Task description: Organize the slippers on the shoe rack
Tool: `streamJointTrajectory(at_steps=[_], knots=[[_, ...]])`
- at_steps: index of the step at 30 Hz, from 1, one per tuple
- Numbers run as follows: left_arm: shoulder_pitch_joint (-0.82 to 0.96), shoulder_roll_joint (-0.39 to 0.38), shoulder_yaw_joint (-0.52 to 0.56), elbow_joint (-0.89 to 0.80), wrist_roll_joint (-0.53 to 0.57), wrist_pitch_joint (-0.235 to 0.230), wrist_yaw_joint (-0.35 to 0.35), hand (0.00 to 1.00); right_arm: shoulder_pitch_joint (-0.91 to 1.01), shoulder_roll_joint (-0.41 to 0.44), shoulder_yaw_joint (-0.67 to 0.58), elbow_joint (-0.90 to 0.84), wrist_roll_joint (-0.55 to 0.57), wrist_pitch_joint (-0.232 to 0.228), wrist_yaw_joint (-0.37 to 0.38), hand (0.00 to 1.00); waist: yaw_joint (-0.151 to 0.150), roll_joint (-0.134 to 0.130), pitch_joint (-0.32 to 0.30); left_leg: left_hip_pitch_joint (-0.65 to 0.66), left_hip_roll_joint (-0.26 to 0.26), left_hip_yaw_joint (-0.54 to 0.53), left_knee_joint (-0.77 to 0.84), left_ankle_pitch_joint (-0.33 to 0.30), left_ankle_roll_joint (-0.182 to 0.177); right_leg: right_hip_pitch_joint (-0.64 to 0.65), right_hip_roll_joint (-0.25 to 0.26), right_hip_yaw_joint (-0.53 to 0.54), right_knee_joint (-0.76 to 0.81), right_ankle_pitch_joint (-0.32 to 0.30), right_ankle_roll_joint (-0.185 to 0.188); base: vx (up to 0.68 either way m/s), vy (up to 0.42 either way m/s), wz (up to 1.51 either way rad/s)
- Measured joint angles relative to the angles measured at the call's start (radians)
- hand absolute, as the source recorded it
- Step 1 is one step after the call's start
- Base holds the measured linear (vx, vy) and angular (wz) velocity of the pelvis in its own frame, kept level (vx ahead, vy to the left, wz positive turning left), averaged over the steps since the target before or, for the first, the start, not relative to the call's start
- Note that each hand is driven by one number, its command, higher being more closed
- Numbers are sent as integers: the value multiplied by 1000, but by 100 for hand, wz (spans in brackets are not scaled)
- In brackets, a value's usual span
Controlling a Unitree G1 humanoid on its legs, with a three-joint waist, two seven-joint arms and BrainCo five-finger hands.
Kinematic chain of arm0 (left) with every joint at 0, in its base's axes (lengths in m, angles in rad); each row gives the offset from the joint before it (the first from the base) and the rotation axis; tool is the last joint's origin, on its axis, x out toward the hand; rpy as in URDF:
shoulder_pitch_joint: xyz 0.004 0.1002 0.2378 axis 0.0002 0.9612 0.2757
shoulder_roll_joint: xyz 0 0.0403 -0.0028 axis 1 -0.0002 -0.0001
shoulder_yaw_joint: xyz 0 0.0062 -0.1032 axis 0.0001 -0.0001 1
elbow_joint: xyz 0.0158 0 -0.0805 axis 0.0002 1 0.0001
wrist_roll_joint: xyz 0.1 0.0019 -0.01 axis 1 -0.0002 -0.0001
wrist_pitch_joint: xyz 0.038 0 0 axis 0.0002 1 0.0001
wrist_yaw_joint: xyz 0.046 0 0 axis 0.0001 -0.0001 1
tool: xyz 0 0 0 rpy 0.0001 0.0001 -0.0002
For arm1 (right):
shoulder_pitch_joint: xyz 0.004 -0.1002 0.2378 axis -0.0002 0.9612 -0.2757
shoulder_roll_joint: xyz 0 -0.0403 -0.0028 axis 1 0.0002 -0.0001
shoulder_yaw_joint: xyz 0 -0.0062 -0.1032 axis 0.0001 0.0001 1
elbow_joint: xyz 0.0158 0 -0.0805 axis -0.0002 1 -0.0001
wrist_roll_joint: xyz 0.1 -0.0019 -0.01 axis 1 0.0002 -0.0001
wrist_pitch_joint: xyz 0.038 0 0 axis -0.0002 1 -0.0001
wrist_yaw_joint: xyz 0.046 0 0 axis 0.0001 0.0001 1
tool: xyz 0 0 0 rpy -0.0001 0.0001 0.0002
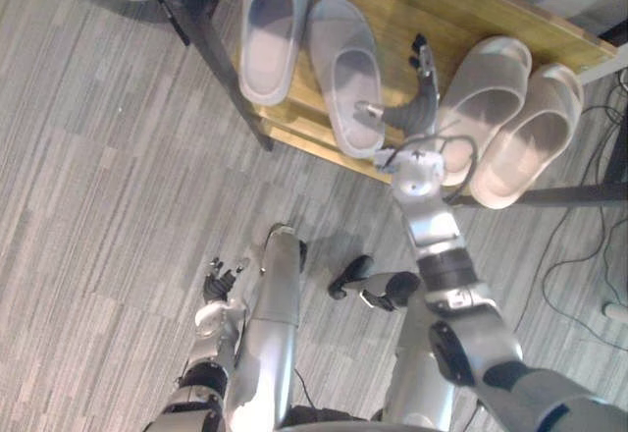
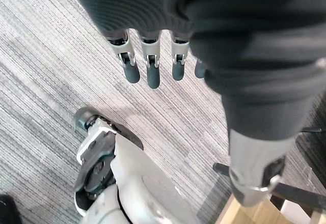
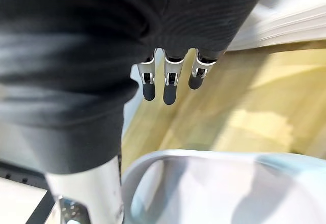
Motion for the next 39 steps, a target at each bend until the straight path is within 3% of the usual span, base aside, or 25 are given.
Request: streamJointTrajectory(at_steps=[21, 32, 39], knots=[[3, 1, 44, 2, 4, 24, 4, 0, 76, 128, 38, 52, 413, -130, 48, 0, -11, -15, 4, 3, 8, 3, -12, 1, -1, 2, 9, 1, -16, 6, 10, -1, 0, 0], [-1, 0, 44, 2, 15, 26, 25, 0, 55, 136, 94, 93, 567, -144, 49, 0, -6, -15, 4, 0, -4, -18, -12, 0, -2, 19, 6, -22, -21, 3, 15, 7, -12, 5], [-16, -11, 42, 3, 23, 25, 32, 0, -34, 127, 115, 148, 630, -147, 46, 0, 22, -15, 4, -5, -16, -23, -12, 0, -2, 19, -5, -27, -17, 1, 16, 9, -21, 4]])
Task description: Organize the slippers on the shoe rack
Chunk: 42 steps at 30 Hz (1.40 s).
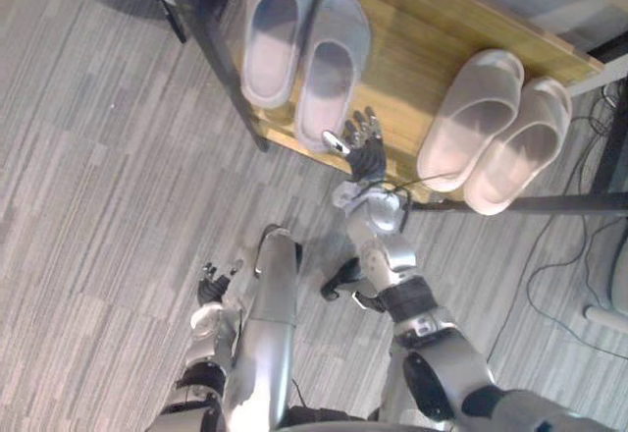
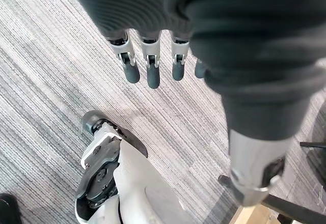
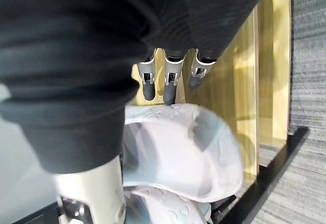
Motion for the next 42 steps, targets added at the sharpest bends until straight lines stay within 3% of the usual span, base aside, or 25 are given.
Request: streamJointTrajectory(at_steps=[19, 23, 27, 31, 38, 42], knots=[[-17, -3, 0, 27, -2, -3, 12, 0, -110, -7, -72, 134, 35, -11, -17, 0, 19, 10, -4, -18, 9, 5, 18, -3, 7, -18, -13, -5, 34, -16, -19, -8, -28, 1], [-17, -4, 2, 27, -4, -5, 11, 0, -44, -13, -53, 42, -11, 10, 0, 0, 13, 12, -3, -5, 13, 11, 22, -3, 6, -4, -12, -4, 34, -13, -24, 8, 0, 0], [7, -10, -1, 14, -17, -5, 8, 0, 100, -34, 6, -117, -110, 22, 11, 0, -6, 16, -1, 101, 33, 43, -5, -11, 18, 89, 3, 15, -7, -6, -17, 28, 5, -9], [44, 4, -6, 6, -21, -15, 10, 0, 249, -40, 69, -226, -214, 21, 37, 0, -36, 14, -2, 256, 70, 93, -142, 13, 29, 208, 56, 32, -158, 61, -10, 10, 13, -31], [104, 58, -192, 21, 4, -22, -45, 0, 447, -142, 192, -211, -385, 30, 141, 0, -75, 7, -10, 583, 99, 195, -543, 158, 22, 451, 167, 67, -559, 245, 8, 48, 16, -26], [189, 71, -229, 70, 59, -19, -73, 0, 535, -177, 183, -111, -449, 29, 205, 0, -108, 2, -116, 748, 98, 270, -765, 238, 25, 563, 220, 105, -776, 346, 23, 153, 32, -33]])
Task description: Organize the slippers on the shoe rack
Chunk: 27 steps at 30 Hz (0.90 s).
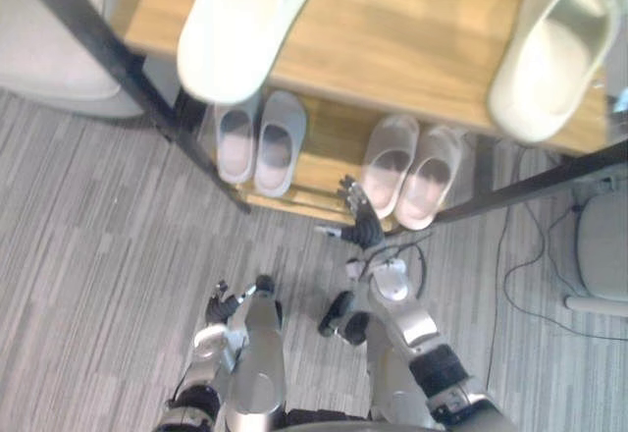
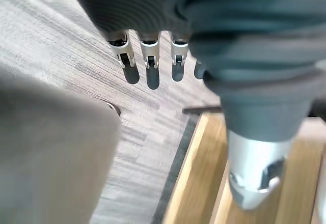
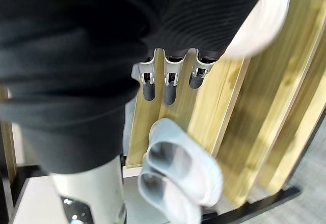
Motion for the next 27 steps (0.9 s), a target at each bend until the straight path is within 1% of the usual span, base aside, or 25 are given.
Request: streamJointTrajectory(at_steps=[1, 2, 3, 4, 6, 7, 8, 9, 10, 13, 14, 15, 18, 19, 20, 21, 23, 24, 25, 27], knots=[[24, 0, -15, 11, 22, 1, -6, 0, 46, -16, -25, 35, -37, 1, 15, 0, -6, 3, -42, 50, -3, 15, -61, 15, -1, 40, 16, 10, -64, 25, 7, 180, 47, -32], [30, 0, -17, 12, 26, 1, -8, 0, 58, -17, -33, 44, -41, 1, 20, 0, -8, 5, -50, 65, -3, 21, -81, 20, 1, 52, 20, 12, -84, 31, 12, 181, 45, -20], [44, -2, -22, 19, 53, 1, -18, 0, 97, -18, -57, 76, -63, 3, 32, 0, -17, 7, -76, 115, -9, 29, -139, 37, 1, 96, 30, 14, -142, 53, 19, 159, 46, -6], [51, -3, -24, 20, 63, 2, -20, 0, 115, -20, -73, 92, -71, 3, 38, 0, -22, 10, -90, 134, -13, 31, -165, 45, 2, 115, 36, 15, -169, 64, 24, 149, 49, -5], [71, -14, -31, 20, 100, 3, -27, 0, 168, -23, -139, 149, -110, 15, 42, 0, -40, 19, -135, 187, -19, 54, -234, 62, 6, 171, 53, 24, -266, 108, 38, 140, 55, -14], [74, -16, -32, 20, 103, 5, -27, 0, 174, -23, -153, 164, -111, 15, 43, 0, -41, 22, -141, 193, -21, 56, -237, 62, 7, 184, 57, 27, -286, 118, 37, 150, 77, -19], [78, -16, -34, 23, 129, 13, -28, 0, 190, -23, -192, 218, -111, 20, 45, 0, -49, 31, -149, 224, -29, 62, -254, 62, 7, 225, 63, 34, -343, 143, 48, 92, 78, -11], [78, -17, -38, 25, 138, 14, -28, 0, 202, -24, -217, 252, -111, 22, 45, 0, -49, 37, -160, 235, -33, 66, -261, 62, 7, 244, 64, 36, -371, 157, 53, 108, 92, -8], [78, -17, -42, 25, 141, 14, -28, 0, 207, -24, -229, 267, -111, 24, 44, 0, -49, 41, -166, 239, -35, 67, -264, 62, 7, 251, 65, 36, -382, 162, 54, 65, 76, -1], [78, -17, -69, 25, 185, 15, -28, 0, 219, -27, -290, 395, -110, 34, 43, 0, -54, 61, -193, 256, -48, 67, -272, 61, 8, 282, 63, 38, -420, 179, 65, 43, 65, 1], [78, -17, -71, 25, 193, 15, -28, 0, 218, -26, -298, 416, -110, 34, 43, 0, -54, 63, -195, 259, -48, 66, -274, 61, 8, 284, 63, 38, -421, 179, 65, 17, 45, 0], [78, -16, -95, 24, 218, 15, -29, 0, 214, -26, -317, 491, -109, 37, 42, 0, -55, 67, -202, 281, -51, 66, -289, 62, 9, 302, 63, 39, -429, 181, 66, 13, 33, -1], [79, -16, -144, 23, 254, 15, -33, 0, 211, -26, -348, 572, -108, 42, 38, 0, -55, 74, -212, 307, -56, 65, -300, 63, 11, 322, 63, 40, -431, 181, 67, 1, 41, 0], [83, -16, -185, -6, 258, 18, -41, 0, 209, -29, -349, 606, -108, 44, 36, 0, -55, 77, -216, 314, -59, 59, -304, 65, 13, 328, 62, 38, -435, 180, 67, -25, 42, 3], [84, -17, -197, -20, 259, 18, -43, 0, 210, -29, -349, 611, -108, 45, 36, 0, -55, 77, -216, 316, -60, 58, -305, 66, 15, 328, 61, 38, -436, 180, 68, -50, 47, 10], [90, -17, -252, -100, 274, 18, -45, 0, 210, -27, -349, 625, -107, 51, 36, 0, -55, 79, -219, 322, -64, 51, -319, 74, 23, 329, 59, 35, -437, 179, 68, -38, 36, 10], [90, -17, -295, -169, 277, 18, -52, 0, 207, -26, -350, 634, -107, 53, 36, 0, -55, 81, -221, 323, -68, 48, -327, 78, 26, 333, 56, 32, -437, 179, 69, -16, 44, 12], [91, -16, -356, -264, 276, 17, -73, 0, 202, -21, -352, 654, -106, 58, 37, 0, -56, 85, -222, 334, -72, 39, -338, 87, 32, 343, 51, 21, -437, 181, 71, -2, 35, 11], [91, -16, -363, -273, 276, 17, -75, 0, 202, -20, -352, 656, -106, 58, 37, 0, -56, 86, -222, 335, -72, 37, -339, 88, 33, 345, 50, 20, -437, 181, 71, -8, 45, 23], [98, -16, -435, -394, 274, 17, -116, 0, 202, -15, -357, 680, -106, 64, 38, 0, -64, 93, -230, 358, -82, 21, -356, 92, 38, 362, 42, 8, -438, 175, 79, -16, 48, 20]])
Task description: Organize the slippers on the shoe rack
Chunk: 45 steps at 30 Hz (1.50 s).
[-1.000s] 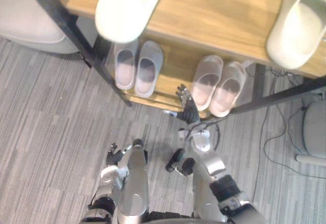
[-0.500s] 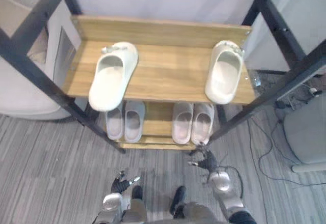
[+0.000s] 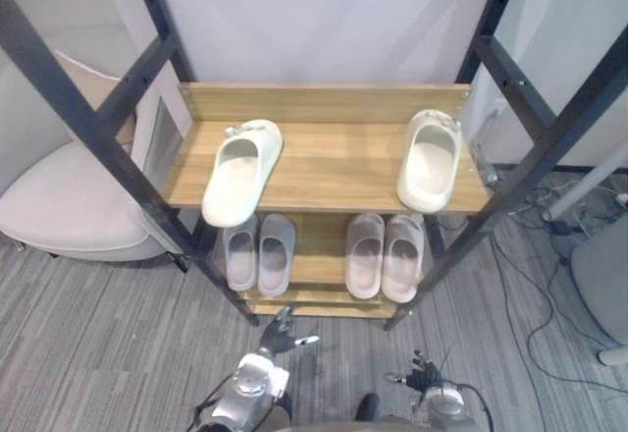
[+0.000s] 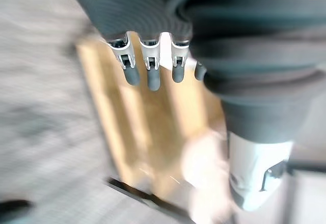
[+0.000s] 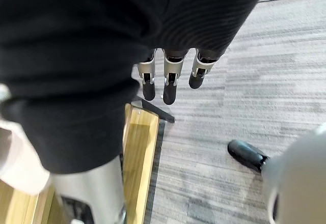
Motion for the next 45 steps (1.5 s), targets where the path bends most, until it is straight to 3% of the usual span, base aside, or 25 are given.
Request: streamJointTrajectory(at_steps=[6, 12, 18, 23, 29, 35, 41, 45], knots=[[4, 35, -151, -388, -65, -3, -89, 0, 2, 0, 3, 16, 0, 2, 1, 0, -1, 18, -22, -2, -14, -23, -22, 12, 11, 6, -9, -21, 0, -1, 11, 30, 44, 12], [-127, 68, -144, -619, -175, -14, -97, 0, 12, -4, 18, 19, 0, 3, 4, 0, -4, 15, -32, 16, -22, -49, -43, 20, 12, 27, -11, -47, 2, -1, 11, 58, 31, 13], [-255, 69, -76, -801, -227, -52, -45, 0, 20, -9, 29, 22, 0, 8, 23, 0, -3, 2, -47, 15, -27, -52, -36, 20, 13, 33, -22, -49, 7, -3, 14, 45, 38, 4], [-311, 70, -19, -822, -235, -59, -6, 0, 23, -10, 51, 21, 0, 9, 32, 0, -3, -9, -55, 14, -26, -52, -32, 19, 14, 35, -22, -48, 7, -3, 13, 2, 12, 0], [-444, 113, 92, -795, -234, -63, 35, 0, 31, -13, 49, 20, 2, 16, 42, 0, -4, -3, -66, 13, -24, -53, -33, 19, 14, 34, -21, -48, 7, -3, 13, -1, 22, 0], [-539, 215, 181, -648, -233, -68, 50, 0, 39, -20, 46, 0, 3, 20, 61, 0, -6, -2, -70, -9, -25, -54, -33, 21, 14, 12, -20, -48, 7, -2, 12, 19, 8, 0], [-579, 312, 307, -460, -216, -43, 80, 0, 39, -21, 25, -3, 7, 20, 66, 0, -8, -6, -68, -23, -27, -53, -32, 21, 14, -4, -18, -46, 7, -2, 12, 57, 18, 0], [-617, 430, 321, -360, -205, -36, 84, 0, 40, -27, 9, -18, 8, 20, 70, 0, -8, -10, -61, -20, -34, -50, -33, 20, 14, -6, -18, -42, 6, -1, 11, 39, 29, -4]])
